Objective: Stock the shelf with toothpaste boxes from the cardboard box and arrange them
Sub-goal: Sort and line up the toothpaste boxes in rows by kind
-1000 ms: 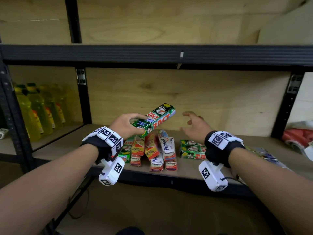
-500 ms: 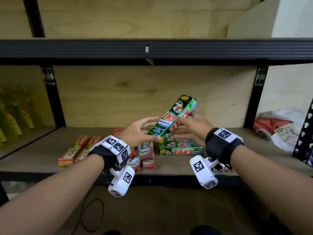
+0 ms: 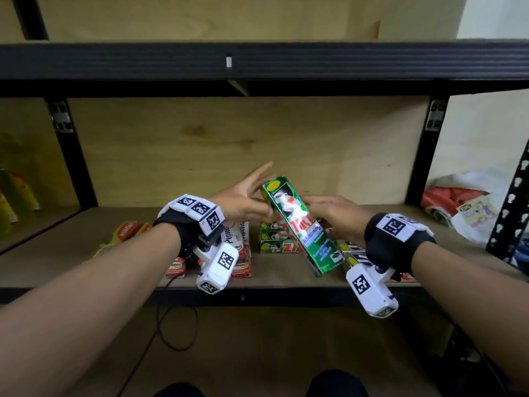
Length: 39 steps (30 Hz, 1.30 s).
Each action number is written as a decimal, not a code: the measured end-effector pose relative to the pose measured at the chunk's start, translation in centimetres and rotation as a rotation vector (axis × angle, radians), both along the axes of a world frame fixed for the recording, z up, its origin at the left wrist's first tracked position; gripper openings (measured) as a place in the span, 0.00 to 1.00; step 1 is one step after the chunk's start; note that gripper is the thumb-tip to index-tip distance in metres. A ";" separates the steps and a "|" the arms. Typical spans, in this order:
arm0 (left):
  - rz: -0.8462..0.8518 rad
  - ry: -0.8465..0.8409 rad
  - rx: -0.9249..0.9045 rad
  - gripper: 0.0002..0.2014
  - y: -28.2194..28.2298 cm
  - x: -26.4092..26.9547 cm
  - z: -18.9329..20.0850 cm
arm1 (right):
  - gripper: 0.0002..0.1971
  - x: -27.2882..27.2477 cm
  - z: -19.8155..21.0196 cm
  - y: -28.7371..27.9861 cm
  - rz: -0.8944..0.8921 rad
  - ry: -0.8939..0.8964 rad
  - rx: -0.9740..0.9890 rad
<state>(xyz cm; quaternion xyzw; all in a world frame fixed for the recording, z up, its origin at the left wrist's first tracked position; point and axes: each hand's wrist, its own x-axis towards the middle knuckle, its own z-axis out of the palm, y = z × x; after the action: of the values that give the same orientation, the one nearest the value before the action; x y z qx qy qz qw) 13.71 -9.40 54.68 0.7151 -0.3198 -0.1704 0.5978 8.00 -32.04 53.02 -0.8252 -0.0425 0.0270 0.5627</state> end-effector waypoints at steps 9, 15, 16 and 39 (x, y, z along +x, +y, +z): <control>0.063 -0.364 0.486 0.28 0.1 0.5 0.1 | 0.17 -0.3 -0.8 -1.4 0.165 0.185 -0.313; 0.219 -0.388 0.525 0.25 0.2 1.7 -0.8 | 0.32 0.2 -0.6 -1.6 0.140 0.033 -0.930; 0.246 -0.392 0.555 0.26 0.1 1.9 -0.9 | 0.31 0.6 -0.5 -1.5 0.106 -0.012 -0.993; 0.116 -0.682 1.236 0.38 -4.9 4.0 -5.9 | 0.28 5.3 -2.7 -2.9 0.133 0.015 -1.161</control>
<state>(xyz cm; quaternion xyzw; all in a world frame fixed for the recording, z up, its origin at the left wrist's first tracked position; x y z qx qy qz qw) 17.76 -14.26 48.75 0.9529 -0.2952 -0.0550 -0.0430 13.32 -34.97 50.28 -0.9937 -0.0684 0.0871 0.0155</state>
